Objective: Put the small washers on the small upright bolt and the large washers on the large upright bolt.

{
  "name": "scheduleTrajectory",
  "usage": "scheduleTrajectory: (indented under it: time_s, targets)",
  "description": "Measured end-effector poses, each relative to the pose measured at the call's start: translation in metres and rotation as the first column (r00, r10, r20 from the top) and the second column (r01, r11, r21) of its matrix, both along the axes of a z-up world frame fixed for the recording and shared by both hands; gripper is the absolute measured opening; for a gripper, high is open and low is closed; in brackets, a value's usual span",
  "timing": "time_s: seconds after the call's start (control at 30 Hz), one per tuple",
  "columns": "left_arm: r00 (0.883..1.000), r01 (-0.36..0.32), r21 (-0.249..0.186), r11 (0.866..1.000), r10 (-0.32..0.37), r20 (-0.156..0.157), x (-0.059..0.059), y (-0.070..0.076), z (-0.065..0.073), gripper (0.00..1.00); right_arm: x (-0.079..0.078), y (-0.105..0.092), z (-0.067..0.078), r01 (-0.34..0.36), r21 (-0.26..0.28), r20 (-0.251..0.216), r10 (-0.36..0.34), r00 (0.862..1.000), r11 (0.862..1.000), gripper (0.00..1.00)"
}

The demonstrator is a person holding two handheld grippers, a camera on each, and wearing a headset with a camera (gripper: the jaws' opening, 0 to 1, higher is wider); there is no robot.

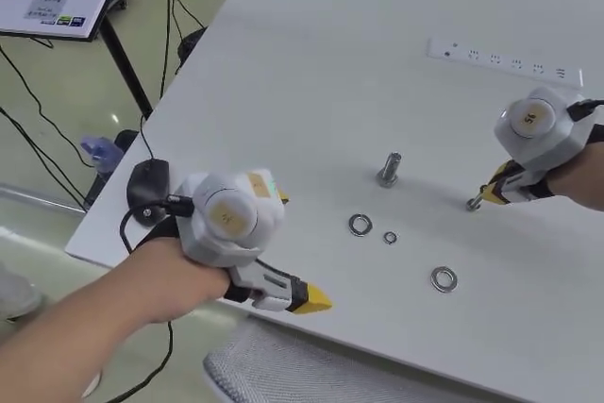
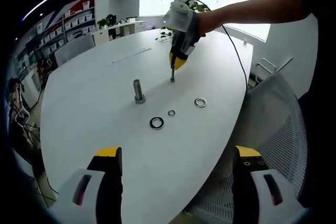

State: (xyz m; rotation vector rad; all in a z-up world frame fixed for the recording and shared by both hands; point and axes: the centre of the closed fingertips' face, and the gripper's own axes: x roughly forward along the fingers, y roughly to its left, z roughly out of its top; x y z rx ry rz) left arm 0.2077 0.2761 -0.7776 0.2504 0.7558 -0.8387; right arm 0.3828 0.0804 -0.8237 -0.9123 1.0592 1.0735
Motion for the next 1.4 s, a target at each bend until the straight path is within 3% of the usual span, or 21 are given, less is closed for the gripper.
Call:
scheduleTrajectory:
  time_s: [1.4]
  targets:
    - [1.000,-0.027,0.015,1.000,0.027,0.000,0.003,0.014,0.004,0.83,-0.002,-0.001,-0.035,-0.023,-0.039,-0.026,0.022,0.999,0.999,0.12]
